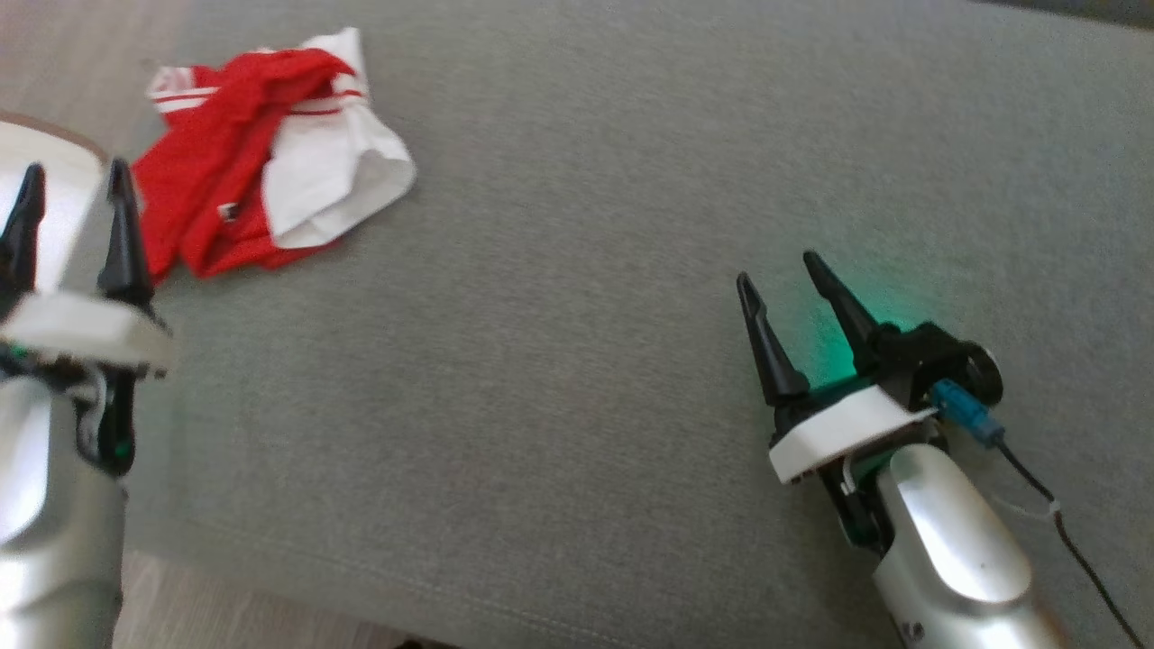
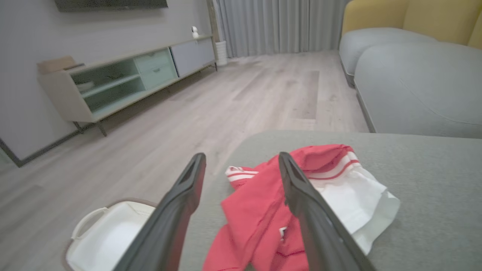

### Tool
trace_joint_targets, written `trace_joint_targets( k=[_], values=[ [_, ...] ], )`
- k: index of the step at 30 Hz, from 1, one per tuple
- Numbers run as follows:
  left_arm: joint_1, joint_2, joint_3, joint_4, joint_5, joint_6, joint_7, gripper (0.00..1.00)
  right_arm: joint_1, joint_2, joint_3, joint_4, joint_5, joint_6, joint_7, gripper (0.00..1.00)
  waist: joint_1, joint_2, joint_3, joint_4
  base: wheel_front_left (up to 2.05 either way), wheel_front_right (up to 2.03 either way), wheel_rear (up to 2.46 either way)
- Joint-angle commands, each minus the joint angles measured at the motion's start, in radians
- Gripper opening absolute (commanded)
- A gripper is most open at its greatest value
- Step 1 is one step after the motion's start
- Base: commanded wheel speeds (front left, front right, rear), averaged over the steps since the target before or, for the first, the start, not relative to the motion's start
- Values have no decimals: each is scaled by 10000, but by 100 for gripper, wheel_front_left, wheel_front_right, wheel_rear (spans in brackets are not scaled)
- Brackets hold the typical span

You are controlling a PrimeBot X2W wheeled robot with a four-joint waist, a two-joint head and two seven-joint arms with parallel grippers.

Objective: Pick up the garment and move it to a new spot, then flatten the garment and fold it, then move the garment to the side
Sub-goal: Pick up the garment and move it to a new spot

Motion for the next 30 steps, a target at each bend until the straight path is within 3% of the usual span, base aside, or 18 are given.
trace_joint_targets(
  k=[1, 7, 15, 19, 21, 24, 30],
  values=[
    [-627, 651, -77, 111, -648, 22, 398, 100, -349, 30, 228, -377, -92, -9, -111, 100, -3, 0, 576, -566, 0, 0, 0],
    [-1704, 1491, -1717, 1100, -2347, 18, 1343, 100, -709, 30, 255, -571, -208, -9, -111, 100, -3, 0, 1263, -1241, 0, 0, 0],
    [-1849, 1894, -2247, 2942, -4460, 17, 2557, 100, -866, 30, 272, -941, -165, -9, -111, 100, -3, 0, 1574, -1959, 0, 0, 0],
    [-1722, 1996, -2591, 3150, -5028, 17, 3155, 100, -803, 30, 207, -921, -149, -9, -111, 100, -3, 0, 1513, -2058, 0, 0, 0],
    [-1693, 2097, -2809, 3076, -5289, 16, 3194, 0, -755, 30, 156, -873, -130, -9, -111, 100, -3, 0, 1411, -2079, 0, 0, 0],
    [-1715, 2339, -3259, 2849, -5426, 16, 3073, 0, -666, 30, 85, -797, -74, -9, -111, 100, -3, 0, 1169, -2088, 0, 0, 0],
    [-2220, 2865, -4023, 2058, -5171, 16, 1847, 0, -335, 30, 38, -696, 241, -9, -111, 100, -3, 0, 320, -2246, 0, 0, 0]
  ],
)
